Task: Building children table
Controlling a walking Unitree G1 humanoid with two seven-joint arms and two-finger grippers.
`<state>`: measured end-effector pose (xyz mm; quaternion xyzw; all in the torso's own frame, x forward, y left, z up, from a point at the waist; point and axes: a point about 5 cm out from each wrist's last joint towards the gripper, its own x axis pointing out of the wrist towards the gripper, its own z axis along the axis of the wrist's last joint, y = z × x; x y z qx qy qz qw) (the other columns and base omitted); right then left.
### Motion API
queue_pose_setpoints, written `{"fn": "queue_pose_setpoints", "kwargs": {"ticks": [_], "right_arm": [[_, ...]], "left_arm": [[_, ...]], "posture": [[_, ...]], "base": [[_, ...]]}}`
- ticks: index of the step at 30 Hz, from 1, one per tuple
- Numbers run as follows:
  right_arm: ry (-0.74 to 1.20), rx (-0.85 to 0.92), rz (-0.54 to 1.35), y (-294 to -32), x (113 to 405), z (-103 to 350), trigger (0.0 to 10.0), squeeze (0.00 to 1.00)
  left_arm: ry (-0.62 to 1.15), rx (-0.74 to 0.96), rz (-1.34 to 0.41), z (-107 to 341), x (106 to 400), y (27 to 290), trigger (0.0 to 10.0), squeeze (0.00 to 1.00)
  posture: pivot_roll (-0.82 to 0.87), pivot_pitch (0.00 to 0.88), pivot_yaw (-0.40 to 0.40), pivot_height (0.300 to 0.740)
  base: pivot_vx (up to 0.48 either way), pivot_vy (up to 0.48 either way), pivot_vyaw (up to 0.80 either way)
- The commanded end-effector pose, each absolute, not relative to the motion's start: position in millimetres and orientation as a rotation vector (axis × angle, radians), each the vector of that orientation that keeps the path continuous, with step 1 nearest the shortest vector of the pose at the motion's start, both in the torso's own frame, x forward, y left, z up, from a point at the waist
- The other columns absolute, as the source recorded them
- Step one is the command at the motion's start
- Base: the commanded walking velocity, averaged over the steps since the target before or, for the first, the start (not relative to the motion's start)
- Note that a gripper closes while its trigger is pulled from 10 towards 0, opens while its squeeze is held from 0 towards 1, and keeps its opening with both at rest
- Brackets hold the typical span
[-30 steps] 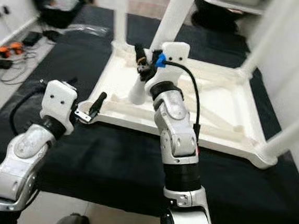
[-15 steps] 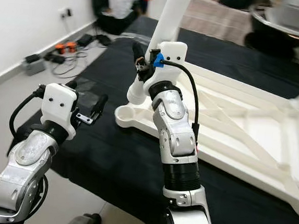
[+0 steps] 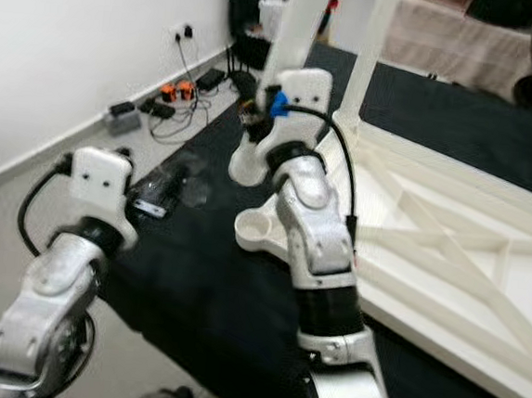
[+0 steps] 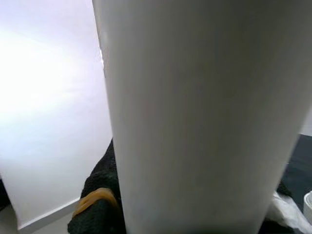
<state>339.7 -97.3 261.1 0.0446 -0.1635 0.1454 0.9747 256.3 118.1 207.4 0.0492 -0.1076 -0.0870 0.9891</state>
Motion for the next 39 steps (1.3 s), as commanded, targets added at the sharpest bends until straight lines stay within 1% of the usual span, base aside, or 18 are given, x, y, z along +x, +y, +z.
{"fn": "queue_pose_setpoints", "kwargs": {"ticks": [1, 18, 19, 20, 21, 22, 23, 25, 26, 29, 32, 39], "right_arm": [[-0.342, 0.095, 0.314, -92, 338, 262, 10.0, 0.00], [-0.317, 0.075, 0.375, -97, 346, 262, 10.0, 0.00], [-0.310, 0.072, 0.416, -96, 347, 261, 10.0, 0.00], [-0.310, 0.072, 0.416, -96, 347, 261, 10.0, 0.00], [-0.302, 0.058, 0.471, -93, 347, 261, 10.0, 0.00], [-0.302, 0.058, 0.471, -93, 347, 261, 10.0, 0.00], [-0.281, 0.024, 0.512, -93, 351, 259, 10.0, 0.00], [-0.267, -0.006, 0.527, -95, 357, 258, 10.0, 0.00], [-0.262, -0.028, 0.520, -100, 362, 259, 10.0, 0.00], [-0.262, -0.028, 0.520, -100, 362, 259, 10.0, 0.00], [-0.280, -0.029, 0.463, -111, 372, 268, 10.0, 0.00], [-0.297, -0.015, 0.447, -113, 375, 273, 10.0, 0.00]], "left_arm": [[-0.203, 0.104, -0.168, 206, 255, 121, 10.0, 0.00], [-0.199, 0.113, -0.172, 206, 256, 120, 10.0, 0.00], [-0.198, 0.114, -0.171, 206, 255, 120, 10.0, 0.00], [-0.198, 0.114, -0.171, 206, 255, 120, 10.0, 0.00], [-0.197, 0.115, -0.171, 206, 255, 121, 10.0, 0.00], [-0.197, 0.115, -0.171, 206, 255, 121, 10.0, 0.00], [-0.197, 0.118, -0.172, 206, 254, 121, 10.0, 0.00], [-0.196, 0.120, -0.172, 206, 254, 121, 10.0, 0.00], [-0.197, 0.120, -0.171, 207, 253, 122, 10.0, 0.00], [-0.197, 0.120, -0.171, 207, 253, 122, 10.0, 0.00], [-0.183, 0.131, -0.165, 206, 250, 124, 10.0, 0.00], [-0.174, 0.135, -0.163, 205, 250, 125, 10.0, 0.00]], "posture": [[0.04, 0.050, -0.058, 0.740], [0.05, 0.063, -0.057, 0.740], [0.05, 0.061, -0.059, 0.740], [0.05, 0.061, -0.059, 0.740], [0.05, 0.070, -0.059, 0.740], [0.05, 0.070, -0.059, 0.740], [0.05, 0.082, -0.061, 0.740], [0.05, 0.082, -0.061, 0.740], [0.05, 0.094, -0.064, 0.740], [0.05, 0.094, -0.064, 0.740], [0.05, 0.121, -0.068, 0.740], [0.05, 0.130, -0.069, 0.740]], "base": [[0.000, 0.000, 0.00], [0.000, 0.014, 0.00], [0.000, 0.000, 0.00], [0.000, 0.000, 0.00], [0.000, 0.000, 0.00], [0.000, 0.000, 0.00], [0.000, 0.000, 0.00], [0.000, 0.000, 0.00], [0.000, 0.000, 0.00], [0.000, 0.000, 0.00], [0.000, 0.160, 0.00], [0.000, 0.000, 0.00]]}}
